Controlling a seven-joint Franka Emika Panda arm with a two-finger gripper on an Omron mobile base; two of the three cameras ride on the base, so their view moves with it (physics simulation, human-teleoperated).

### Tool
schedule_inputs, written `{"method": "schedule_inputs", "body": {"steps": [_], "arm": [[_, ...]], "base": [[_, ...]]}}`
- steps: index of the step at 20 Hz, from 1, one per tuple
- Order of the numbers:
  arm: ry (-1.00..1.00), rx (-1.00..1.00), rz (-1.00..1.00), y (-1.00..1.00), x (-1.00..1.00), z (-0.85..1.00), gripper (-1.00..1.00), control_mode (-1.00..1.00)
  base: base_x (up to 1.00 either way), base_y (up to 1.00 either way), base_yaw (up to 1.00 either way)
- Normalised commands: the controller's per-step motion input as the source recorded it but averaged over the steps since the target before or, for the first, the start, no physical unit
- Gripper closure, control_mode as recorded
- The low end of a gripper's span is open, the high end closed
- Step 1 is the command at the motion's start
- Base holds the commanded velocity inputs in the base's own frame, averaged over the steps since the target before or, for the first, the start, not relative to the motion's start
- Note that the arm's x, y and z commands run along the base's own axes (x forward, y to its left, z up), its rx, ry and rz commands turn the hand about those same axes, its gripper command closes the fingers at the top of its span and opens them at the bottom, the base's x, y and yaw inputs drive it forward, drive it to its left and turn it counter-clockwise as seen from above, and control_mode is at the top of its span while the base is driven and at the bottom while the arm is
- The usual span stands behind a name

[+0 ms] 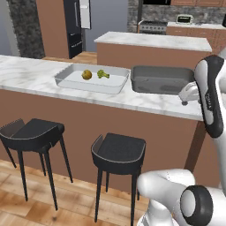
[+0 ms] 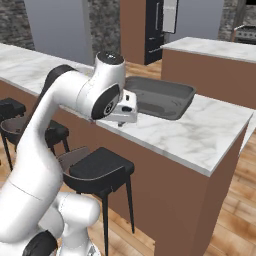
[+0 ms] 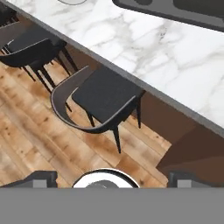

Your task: Place the cold items (broccoli and squash) from the fridge in one tupperware on the dining counter. Place the warm items (hot dog and kebab skewer) in the stove area in another tupperware.

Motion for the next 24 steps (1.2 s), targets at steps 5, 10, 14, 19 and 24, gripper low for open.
{"method": "schedule_inputs", "body": {"steps": [5, 10, 14, 19, 24], "arm": [[0.0, 0.0, -0.32, 0.05, -0.99, 0.0, -1.0, -1.0], [0.0, -0.18, -0.25, 0.3, -0.82, -0.18, -1.0, -1.0], [0.0, -0.33, -0.02, 0.29, -0.66, -0.41, -1.0, -1.0], [0.0, 0.0, 0.0, 0.0, 0.0, 0.0, -1.0, 1.0], [0.0, 0.0, 0.0, 0.0, 0.0, 0.0, -1.0, 1.0]], "base": [[0.0, 0.0, 0.0], [0.0, 0.0, 0.0], [0.0, 0.0, 0.0], [-0.4, -0.32, -0.07], [-0.28, -1.0, -0.19]]}}
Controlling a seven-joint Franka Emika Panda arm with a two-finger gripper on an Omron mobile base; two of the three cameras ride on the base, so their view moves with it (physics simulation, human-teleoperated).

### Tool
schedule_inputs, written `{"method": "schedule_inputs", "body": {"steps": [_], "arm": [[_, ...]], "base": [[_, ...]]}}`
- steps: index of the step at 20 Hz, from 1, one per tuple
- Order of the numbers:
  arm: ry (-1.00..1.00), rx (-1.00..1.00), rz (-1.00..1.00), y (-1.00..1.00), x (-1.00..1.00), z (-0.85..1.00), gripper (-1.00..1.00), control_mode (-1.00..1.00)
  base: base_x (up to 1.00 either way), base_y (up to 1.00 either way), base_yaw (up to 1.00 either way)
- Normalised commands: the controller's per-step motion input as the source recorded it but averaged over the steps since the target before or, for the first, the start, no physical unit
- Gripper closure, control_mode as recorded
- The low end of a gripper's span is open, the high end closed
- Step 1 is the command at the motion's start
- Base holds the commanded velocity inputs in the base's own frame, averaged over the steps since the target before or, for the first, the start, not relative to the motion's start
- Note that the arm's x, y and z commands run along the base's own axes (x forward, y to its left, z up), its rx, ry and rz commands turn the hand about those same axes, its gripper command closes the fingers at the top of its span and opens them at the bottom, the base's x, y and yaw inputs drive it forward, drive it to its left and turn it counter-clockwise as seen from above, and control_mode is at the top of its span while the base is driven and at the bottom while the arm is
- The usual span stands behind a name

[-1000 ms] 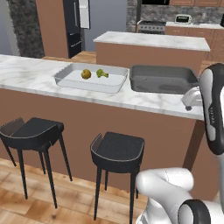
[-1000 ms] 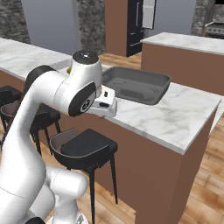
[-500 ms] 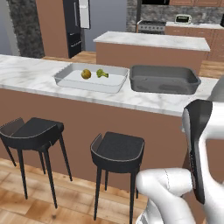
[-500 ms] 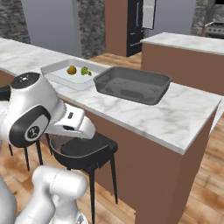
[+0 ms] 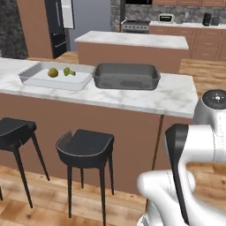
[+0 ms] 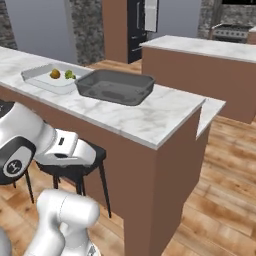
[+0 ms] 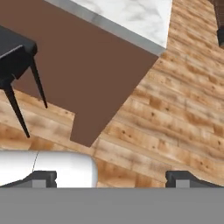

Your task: Place the cold items (broccoli and squash) from the fridge in one tupperware on the dining counter. Place the warm items (hot dog and kebab skewer) in the stove area in another tupperware.

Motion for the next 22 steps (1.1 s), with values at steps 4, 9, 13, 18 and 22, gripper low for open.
{"method": "schedule_inputs", "body": {"steps": [4, 9, 13, 18, 22], "arm": [[0.0, 0.0, 0.0, 0.0, 0.0, 0.0, -1.0, 1.0], [0.0, 0.0, 0.0, 0.0, 0.0, 0.0, -1.0, 1.0], [0.0, 0.0, 0.0, 0.0, 0.0, 0.0, -1.0, 1.0], [0.0, 0.0, 0.0, 0.0, 0.0, 0.0, -1.0, 1.0], [0.0, 0.0, 0.0, 0.0, 0.0, 0.0, -1.0, 1.0]], "base": [[-0.11, -1.0, -0.08], [0.06, -1.0, -0.01], [0.41, -1.0, -0.01], [0.89, -0.94, -0.28], [1.0, -0.8, -0.44]]}}
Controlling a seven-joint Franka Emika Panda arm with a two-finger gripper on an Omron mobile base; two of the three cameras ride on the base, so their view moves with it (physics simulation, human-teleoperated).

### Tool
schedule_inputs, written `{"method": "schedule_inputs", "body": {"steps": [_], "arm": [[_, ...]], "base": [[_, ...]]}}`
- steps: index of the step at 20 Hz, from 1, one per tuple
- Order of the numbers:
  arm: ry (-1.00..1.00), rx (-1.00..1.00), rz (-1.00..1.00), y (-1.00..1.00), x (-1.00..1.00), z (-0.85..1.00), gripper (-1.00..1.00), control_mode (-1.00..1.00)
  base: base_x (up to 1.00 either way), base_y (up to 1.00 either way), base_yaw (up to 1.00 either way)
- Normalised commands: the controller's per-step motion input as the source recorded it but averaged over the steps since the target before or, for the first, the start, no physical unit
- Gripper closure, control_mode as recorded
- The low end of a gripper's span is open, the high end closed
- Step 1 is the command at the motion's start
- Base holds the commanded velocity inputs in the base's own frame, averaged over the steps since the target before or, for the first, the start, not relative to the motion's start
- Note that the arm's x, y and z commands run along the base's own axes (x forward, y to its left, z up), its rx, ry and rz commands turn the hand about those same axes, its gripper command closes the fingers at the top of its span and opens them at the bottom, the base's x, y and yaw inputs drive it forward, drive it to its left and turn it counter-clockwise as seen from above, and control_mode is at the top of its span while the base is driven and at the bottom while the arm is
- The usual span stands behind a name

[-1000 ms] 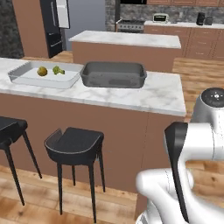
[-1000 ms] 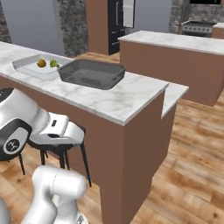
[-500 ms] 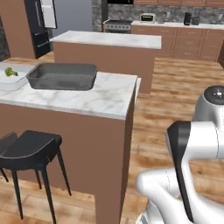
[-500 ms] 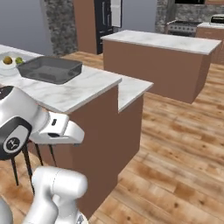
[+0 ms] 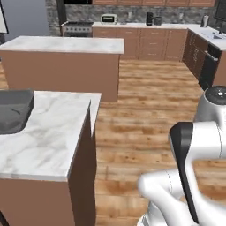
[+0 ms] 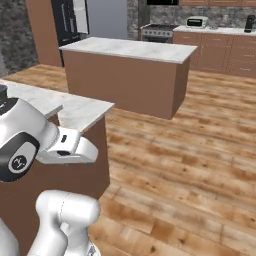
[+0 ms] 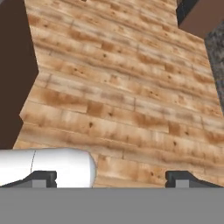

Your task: Place the cold items (broccoli and squash) from the fridge in one tupperware on the dining counter. Place the warm items (hot dog and kebab skewer) in the stove area in another tupperware.

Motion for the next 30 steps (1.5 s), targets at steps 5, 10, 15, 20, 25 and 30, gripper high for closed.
{"method": "schedule_inputs", "body": {"steps": [5, 10, 15, 20, 25, 30], "arm": [[0.0, 0.0, 0.0, 0.0, 0.0, 0.0, -1.0, 1.0], [0.0, 0.0, 0.0, 0.0, 0.0, 0.0, -1.0, 1.0], [0.0, 0.0, 0.0, 0.0, 0.0, 0.0, -1.0, 1.0], [0.0, 0.0, 0.0, 0.0, 0.0, 0.0, -1.0, 1.0], [0.0, 0.0, 0.0, 0.0, 0.0, 0.0, -1.0, 1.0], [0.0, 0.0, 0.0, 0.0, 0.0, 0.0, -1.0, 1.0]], "base": [[1.0, -0.85, -0.15], [1.0, -0.72, 0.04], [1.0, -0.63, 0.0], [1.0, -0.57, 0.0], [1.0, -0.53, 0.0], [1.0, -0.4, 0.0]]}}
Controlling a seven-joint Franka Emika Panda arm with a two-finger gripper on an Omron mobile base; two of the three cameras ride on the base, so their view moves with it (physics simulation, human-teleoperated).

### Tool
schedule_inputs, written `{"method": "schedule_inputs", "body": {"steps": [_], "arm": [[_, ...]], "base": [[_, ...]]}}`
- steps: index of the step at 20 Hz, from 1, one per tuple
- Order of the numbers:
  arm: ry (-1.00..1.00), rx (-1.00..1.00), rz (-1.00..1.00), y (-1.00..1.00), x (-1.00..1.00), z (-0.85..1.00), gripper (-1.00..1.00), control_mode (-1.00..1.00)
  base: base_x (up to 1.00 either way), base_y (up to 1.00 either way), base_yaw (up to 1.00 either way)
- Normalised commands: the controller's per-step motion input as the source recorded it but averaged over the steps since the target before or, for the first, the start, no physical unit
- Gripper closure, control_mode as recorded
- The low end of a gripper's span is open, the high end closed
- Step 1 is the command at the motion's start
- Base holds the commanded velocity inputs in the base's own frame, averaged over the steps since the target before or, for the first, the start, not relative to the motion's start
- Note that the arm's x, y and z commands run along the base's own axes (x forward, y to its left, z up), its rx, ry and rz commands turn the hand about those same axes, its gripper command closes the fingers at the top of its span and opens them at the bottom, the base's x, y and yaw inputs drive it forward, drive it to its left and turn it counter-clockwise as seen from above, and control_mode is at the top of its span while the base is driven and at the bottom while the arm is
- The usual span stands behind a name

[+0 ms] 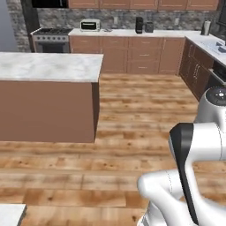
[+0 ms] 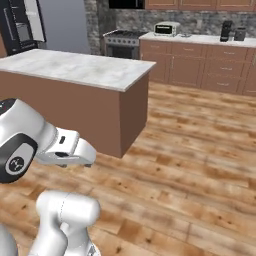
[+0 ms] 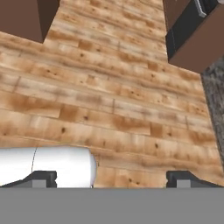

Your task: Place the cold items (broccoli and squash) from the fridge in one tupperware on the dining counter. Place the warm items (hot dog and kebab skewer) in the stove area in another tupperware.

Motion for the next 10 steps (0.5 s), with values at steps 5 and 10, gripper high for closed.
{"method": "schedule_inputs", "body": {"steps": [5, 10], "arm": [[0.0, 0.0, 0.0, 0.0, 0.0, 0.0, -1.0, 1.0], [0.0, 0.0, 0.0, 0.0, 0.0, 0.0, -1.0, 1.0]], "base": [[1.0, -0.3, 0.0], [1.0, -0.34, 0.0]]}}
